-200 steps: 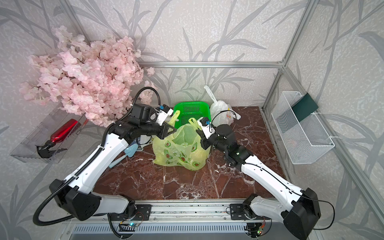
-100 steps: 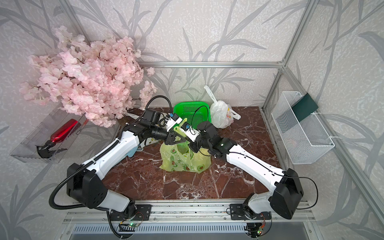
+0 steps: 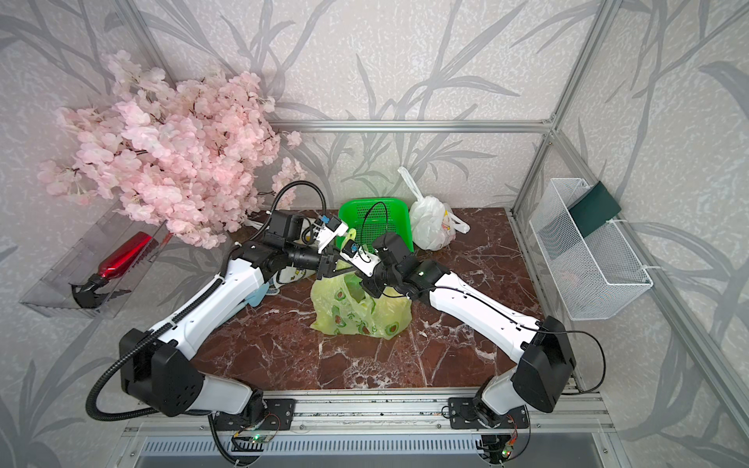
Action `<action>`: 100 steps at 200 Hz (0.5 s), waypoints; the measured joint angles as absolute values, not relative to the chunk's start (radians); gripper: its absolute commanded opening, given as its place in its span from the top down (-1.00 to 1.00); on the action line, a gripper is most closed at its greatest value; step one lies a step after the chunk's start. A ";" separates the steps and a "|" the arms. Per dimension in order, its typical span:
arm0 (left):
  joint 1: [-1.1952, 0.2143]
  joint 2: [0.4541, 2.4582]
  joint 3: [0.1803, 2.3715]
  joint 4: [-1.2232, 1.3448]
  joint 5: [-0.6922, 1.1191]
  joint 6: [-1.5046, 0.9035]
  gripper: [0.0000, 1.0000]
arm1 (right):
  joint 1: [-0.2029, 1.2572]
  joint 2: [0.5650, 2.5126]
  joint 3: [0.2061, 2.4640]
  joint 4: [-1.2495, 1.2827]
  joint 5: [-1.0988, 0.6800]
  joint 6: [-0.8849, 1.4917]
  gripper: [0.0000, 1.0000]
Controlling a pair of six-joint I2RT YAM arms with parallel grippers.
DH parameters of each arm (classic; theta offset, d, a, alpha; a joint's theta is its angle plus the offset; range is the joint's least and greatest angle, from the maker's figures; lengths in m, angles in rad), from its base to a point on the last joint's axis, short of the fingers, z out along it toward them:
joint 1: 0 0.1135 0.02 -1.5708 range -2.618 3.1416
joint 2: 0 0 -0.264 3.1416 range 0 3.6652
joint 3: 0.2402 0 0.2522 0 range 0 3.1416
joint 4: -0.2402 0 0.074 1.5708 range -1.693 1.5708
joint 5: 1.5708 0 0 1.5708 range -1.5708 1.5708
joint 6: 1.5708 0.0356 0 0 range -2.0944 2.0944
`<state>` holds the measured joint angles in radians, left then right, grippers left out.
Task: Place the pears into plastic bags & tie knots
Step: Tie the plastic bag at the center of the board.
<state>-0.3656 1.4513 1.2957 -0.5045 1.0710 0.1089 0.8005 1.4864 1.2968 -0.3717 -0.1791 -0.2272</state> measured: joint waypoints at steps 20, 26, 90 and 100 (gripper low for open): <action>-0.365 1.455 1.297 -0.534 1.054 0.133 1.00 | 0.768 1.480 1.297 -0.376 -0.242 -0.161 0.13; -0.365 1.455 1.297 -0.544 1.044 0.140 1.00 | 0.752 1.473 1.296 -0.377 -0.273 -0.141 0.04; -0.368 1.473 1.303 -0.563 0.948 0.165 1.00 | 0.603 1.430 1.403 -0.357 -0.520 0.268 -0.11; -0.371 1.477 1.303 -0.564 0.931 0.168 1.00 | 0.604 1.453 1.430 -0.345 -0.542 0.331 -0.10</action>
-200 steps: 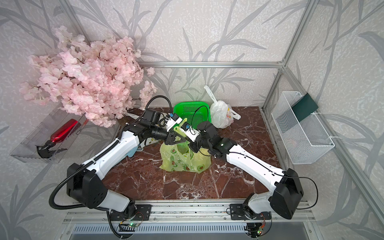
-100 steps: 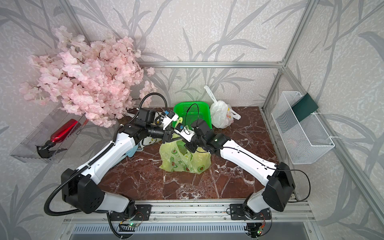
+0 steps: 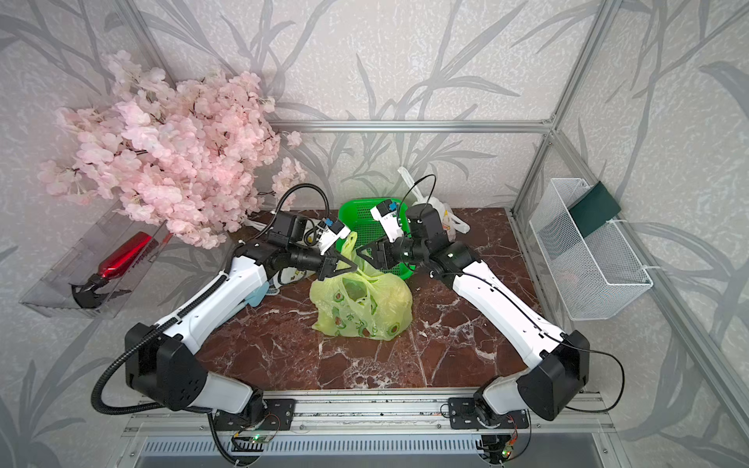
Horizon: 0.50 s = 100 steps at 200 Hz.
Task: Place the pears into plastic bags & tie knots
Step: Tie the plastic bag at the center of the board.
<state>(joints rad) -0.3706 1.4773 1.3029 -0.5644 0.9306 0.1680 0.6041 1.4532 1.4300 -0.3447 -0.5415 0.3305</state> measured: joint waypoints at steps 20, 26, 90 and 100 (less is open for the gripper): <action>-0.377 1.478 1.303 -0.567 0.906 0.184 1.00 | 0.608 1.499 1.460 -0.333 -0.563 0.421 -0.07; -0.379 1.478 1.303 -0.567 0.903 0.187 1.00 | 0.609 1.510 1.466 -0.334 -0.566 0.442 -0.06; -0.385 1.477 1.303 -0.566 0.895 0.204 1.00 | 0.610 1.588 1.538 -0.346 -0.575 0.496 0.29; -0.387 1.477 1.303 -0.568 0.896 0.209 1.00 | 0.609 1.593 1.538 -0.337 -0.576 0.501 0.52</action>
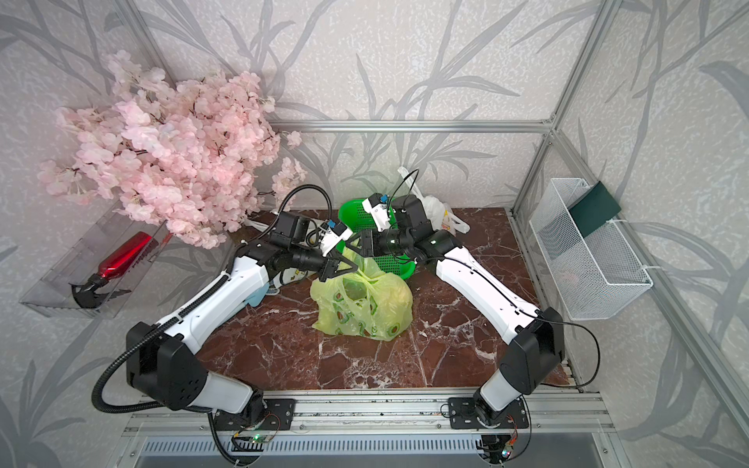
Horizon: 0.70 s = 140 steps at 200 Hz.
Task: Place the pears into plastic bags & tie knots
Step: Tie the plastic bag at the center of the board.
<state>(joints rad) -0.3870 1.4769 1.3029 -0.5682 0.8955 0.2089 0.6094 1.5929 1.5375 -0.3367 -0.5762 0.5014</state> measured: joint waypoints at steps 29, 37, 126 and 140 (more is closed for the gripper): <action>-0.390 1.468 1.302 -0.569 0.894 0.210 1.00 | 0.601 1.586 1.495 -0.250 -0.572 0.532 0.91; -0.390 1.459 1.300 -0.569 0.891 0.209 0.92 | 0.596 1.575 1.460 -0.208 -0.577 0.544 1.00; -0.377 1.409 1.272 -0.619 0.856 0.197 0.95 | 0.574 1.416 1.295 -0.055 -0.605 0.549 1.00; -0.377 1.408 1.272 -0.614 0.850 0.199 1.00 | 0.575 1.391 1.278 -0.060 -0.611 0.538 1.00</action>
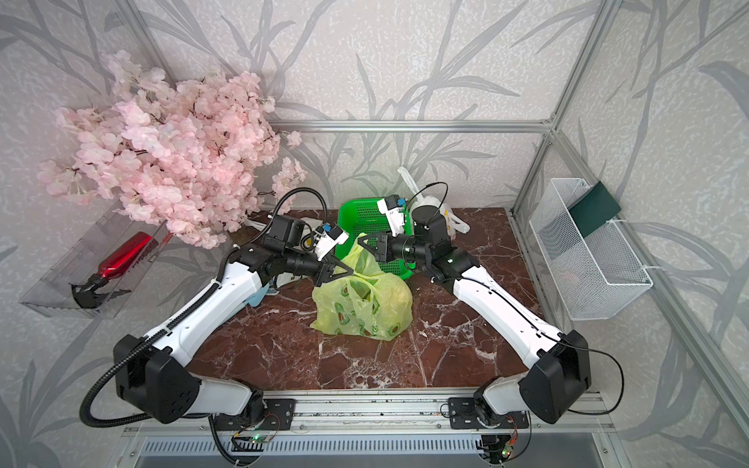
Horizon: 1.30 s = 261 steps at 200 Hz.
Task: Place the pears into plastic bags & tie knots
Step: Tie the plastic bag at the center of the board.
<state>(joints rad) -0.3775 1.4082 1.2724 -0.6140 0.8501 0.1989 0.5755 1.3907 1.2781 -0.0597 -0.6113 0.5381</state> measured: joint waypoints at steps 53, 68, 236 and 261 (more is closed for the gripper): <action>-0.373 1.408 1.272 -0.588 0.817 0.127 1.00 | 0.668 1.271 1.141 -0.194 -0.566 0.390 1.00; -0.377 1.409 1.273 -0.595 0.819 0.109 1.00 | 0.714 1.256 1.078 -0.188 -0.520 0.371 1.00; -0.345 1.369 1.270 -0.727 0.853 0.121 0.34 | 0.738 1.456 0.872 0.230 -0.467 0.576 1.00; -0.353 1.385 1.270 -0.731 0.844 0.122 0.35 | 0.738 1.456 0.872 0.233 -0.473 0.579 1.00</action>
